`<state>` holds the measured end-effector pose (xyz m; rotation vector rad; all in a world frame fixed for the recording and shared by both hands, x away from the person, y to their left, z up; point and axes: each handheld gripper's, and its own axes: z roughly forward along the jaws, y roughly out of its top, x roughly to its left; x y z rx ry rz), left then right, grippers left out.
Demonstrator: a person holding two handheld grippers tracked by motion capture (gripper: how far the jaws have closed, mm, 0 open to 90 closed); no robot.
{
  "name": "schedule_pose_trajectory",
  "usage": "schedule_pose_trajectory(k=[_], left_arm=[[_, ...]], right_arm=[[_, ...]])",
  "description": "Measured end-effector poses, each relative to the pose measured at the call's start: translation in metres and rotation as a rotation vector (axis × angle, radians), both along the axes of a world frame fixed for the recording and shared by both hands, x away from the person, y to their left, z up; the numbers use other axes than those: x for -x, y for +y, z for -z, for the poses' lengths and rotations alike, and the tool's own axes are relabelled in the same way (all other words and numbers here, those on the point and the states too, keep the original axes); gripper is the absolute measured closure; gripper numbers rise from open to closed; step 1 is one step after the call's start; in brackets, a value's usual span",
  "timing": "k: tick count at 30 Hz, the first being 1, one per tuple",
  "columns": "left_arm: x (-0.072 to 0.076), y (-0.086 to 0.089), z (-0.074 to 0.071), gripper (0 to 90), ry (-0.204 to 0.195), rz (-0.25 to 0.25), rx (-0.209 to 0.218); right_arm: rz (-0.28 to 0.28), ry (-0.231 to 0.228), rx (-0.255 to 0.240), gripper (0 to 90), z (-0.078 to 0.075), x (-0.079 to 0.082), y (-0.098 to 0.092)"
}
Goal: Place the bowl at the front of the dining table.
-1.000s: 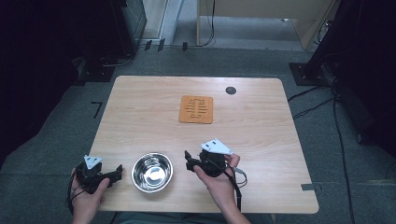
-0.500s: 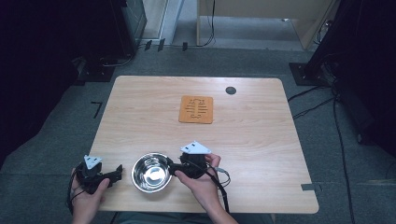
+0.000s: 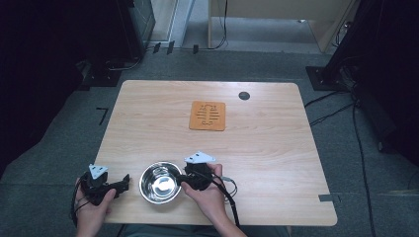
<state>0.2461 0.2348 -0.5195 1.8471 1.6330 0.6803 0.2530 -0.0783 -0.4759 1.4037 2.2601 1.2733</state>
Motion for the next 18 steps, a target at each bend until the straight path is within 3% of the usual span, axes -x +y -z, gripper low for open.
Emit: schedule_pose_trajectory(k=[5,13,18], left_arm=[[0.000,0.000,0.000,0.0,0.000,0.000,0.000],[0.000,0.000,0.000,0.0,0.000,0.000,0.000],[0.000,0.000,0.000,0.0,0.000,0.004,0.001]], right_arm=[[0.006,-0.005,0.051,48.4,0.005,0.000,0.006],[0.012,0.056,0.113,55.2,0.014,-0.001,0.013],[0.006,0.074,0.048,60.3,0.016,-0.003,0.010]])
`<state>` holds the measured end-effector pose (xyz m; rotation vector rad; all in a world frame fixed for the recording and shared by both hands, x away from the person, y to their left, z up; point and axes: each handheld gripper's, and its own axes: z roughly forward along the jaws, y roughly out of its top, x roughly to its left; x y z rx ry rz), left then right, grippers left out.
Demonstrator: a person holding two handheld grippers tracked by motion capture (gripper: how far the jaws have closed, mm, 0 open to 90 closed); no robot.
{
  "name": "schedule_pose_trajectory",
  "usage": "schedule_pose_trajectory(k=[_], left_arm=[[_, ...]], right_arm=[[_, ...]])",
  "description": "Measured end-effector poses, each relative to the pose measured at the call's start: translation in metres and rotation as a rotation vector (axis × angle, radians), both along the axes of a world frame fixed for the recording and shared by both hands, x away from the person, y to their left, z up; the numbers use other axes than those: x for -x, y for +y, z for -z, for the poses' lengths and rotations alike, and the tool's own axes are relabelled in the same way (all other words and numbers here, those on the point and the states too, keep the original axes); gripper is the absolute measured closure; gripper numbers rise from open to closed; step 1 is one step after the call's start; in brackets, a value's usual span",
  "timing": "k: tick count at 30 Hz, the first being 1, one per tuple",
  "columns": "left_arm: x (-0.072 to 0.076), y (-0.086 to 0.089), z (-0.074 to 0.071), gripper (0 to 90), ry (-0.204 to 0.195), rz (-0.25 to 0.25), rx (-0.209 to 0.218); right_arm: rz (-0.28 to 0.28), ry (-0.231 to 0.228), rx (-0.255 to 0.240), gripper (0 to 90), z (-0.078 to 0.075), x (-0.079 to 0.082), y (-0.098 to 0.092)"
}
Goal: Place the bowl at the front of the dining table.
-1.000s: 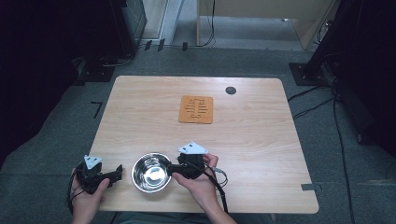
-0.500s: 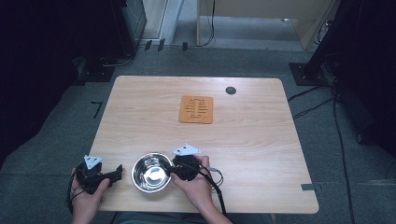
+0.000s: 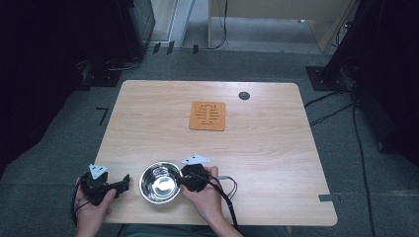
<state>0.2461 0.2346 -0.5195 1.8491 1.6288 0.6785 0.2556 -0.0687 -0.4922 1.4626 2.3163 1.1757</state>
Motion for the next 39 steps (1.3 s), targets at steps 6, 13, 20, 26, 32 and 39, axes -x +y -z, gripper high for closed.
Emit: schedule_pose_trajectory(k=[6,13,20,26,32,39], left_arm=[[0.000,0.000,0.000,0.0,0.000,0.007,0.000],[0.000,0.000,0.000,0.0,0.000,0.010,-0.001],[0.000,-0.001,0.000,0.0,0.000,0.012,-0.001],[0.000,-0.001,0.000,0.0,0.000,0.013,0.000],[0.000,-0.001,0.000,0.0,0.000,0.013,0.000],[0.000,-0.001,0.000,0.0,0.000,0.013,0.000]], right_arm=[[0.001,0.013,0.007,61.0,0.001,-0.002,0.001],[0.005,0.021,0.060,72.5,0.002,-0.002,0.010],[-0.010,0.041,0.025,79.3,0.006,-0.004,0.010],[-0.050,0.036,-0.038,81.0,0.007,-0.006,0.002],[-0.027,0.045,-0.158,83.8,0.004,-0.006,-0.002],[-0.008,0.018,-0.178,84.8,0.000,-0.008,-0.010]])
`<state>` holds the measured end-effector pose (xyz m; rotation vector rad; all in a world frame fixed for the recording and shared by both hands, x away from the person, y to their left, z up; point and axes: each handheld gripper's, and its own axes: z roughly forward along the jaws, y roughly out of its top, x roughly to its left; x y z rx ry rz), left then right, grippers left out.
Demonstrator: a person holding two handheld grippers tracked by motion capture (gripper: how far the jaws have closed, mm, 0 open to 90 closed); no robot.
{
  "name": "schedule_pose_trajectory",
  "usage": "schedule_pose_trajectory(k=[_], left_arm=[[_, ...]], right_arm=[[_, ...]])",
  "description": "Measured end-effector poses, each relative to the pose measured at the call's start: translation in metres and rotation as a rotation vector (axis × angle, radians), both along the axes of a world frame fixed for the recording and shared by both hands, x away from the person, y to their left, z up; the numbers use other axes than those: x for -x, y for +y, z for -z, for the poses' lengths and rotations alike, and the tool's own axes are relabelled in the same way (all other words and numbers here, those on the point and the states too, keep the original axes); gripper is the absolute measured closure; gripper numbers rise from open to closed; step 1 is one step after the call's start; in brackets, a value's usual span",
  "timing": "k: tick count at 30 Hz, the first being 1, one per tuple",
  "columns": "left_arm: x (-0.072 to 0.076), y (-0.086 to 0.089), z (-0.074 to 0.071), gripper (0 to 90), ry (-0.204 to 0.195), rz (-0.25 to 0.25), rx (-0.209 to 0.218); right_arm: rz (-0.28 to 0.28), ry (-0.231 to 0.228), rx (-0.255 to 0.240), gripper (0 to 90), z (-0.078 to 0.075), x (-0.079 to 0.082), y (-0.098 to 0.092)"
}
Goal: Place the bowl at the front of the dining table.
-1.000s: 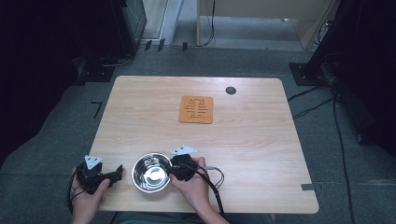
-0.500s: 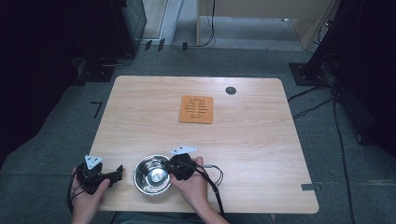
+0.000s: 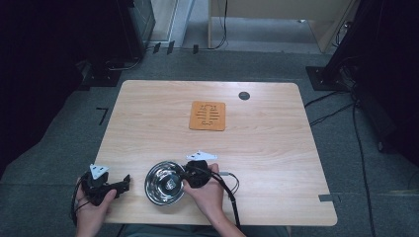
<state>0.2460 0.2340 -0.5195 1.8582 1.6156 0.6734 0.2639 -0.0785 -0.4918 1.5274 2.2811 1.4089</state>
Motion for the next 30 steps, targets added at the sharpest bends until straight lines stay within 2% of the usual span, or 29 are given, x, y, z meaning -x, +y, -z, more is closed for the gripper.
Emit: schedule_pose_trajectory(k=[6,11,17,30], left_arm=[[0.000,0.000,0.000,0.0,0.000,0.000,0.001],[0.000,0.000,0.000,0.0,0.000,0.000,0.000],[0.000,0.000,0.000,0.0,0.000,0.000,0.000],[0.000,0.000,0.000,0.0,0.000,0.000,0.000]], right_arm=[[0.021,0.012,-0.009,84.8,0.000,-0.003,-0.006],[0.052,0.023,-0.046,84.8,-0.003,-0.007,-0.012],[0.126,0.029,-0.109,84.8,-0.008,-0.021,-0.027],[0.228,0.006,-0.117,84.7,-0.018,-0.046,-0.046]])
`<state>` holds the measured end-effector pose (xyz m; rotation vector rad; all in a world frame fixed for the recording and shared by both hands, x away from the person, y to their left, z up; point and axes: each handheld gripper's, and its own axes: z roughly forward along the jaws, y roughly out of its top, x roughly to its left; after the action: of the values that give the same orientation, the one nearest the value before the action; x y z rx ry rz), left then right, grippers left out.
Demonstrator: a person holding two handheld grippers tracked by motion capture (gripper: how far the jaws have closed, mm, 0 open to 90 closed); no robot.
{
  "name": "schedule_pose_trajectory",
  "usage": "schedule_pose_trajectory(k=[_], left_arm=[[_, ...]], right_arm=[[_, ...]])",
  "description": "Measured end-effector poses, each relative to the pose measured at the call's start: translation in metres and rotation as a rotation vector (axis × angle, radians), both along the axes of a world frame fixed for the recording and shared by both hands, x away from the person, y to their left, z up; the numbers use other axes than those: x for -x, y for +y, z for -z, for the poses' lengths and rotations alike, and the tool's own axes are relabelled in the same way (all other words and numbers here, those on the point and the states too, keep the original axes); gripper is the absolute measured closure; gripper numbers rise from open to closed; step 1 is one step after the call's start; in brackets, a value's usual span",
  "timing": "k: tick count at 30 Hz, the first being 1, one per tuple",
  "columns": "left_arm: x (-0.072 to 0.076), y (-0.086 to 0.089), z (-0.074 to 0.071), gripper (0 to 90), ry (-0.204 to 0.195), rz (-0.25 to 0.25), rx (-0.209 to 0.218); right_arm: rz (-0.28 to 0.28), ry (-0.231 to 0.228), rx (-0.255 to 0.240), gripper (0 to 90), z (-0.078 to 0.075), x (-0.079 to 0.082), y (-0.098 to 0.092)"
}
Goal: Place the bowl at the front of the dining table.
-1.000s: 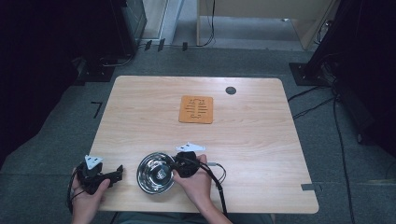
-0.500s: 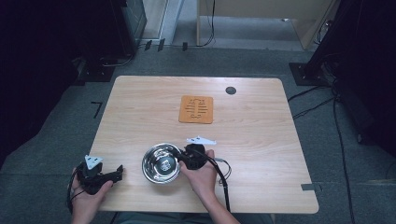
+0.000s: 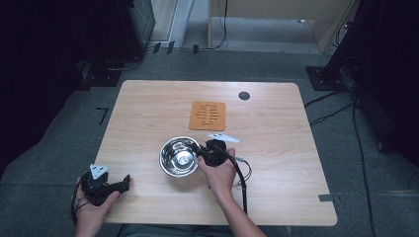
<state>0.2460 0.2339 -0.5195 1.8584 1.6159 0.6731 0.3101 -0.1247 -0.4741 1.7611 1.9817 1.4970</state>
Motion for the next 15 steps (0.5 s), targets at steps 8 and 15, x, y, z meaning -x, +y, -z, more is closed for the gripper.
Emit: schedule_pose_trajectory(k=[8,15], left_arm=[[0.000,0.000,0.000,0.0,0.001,0.000,-0.001],[0.000,0.000,0.000,0.0,0.000,0.000,-0.001]], right_arm=[[0.074,-0.005,-0.017,84.7,0.000,-0.016,-0.016],[0.162,0.005,-0.043,84.7,0.005,-0.034,-0.032]])
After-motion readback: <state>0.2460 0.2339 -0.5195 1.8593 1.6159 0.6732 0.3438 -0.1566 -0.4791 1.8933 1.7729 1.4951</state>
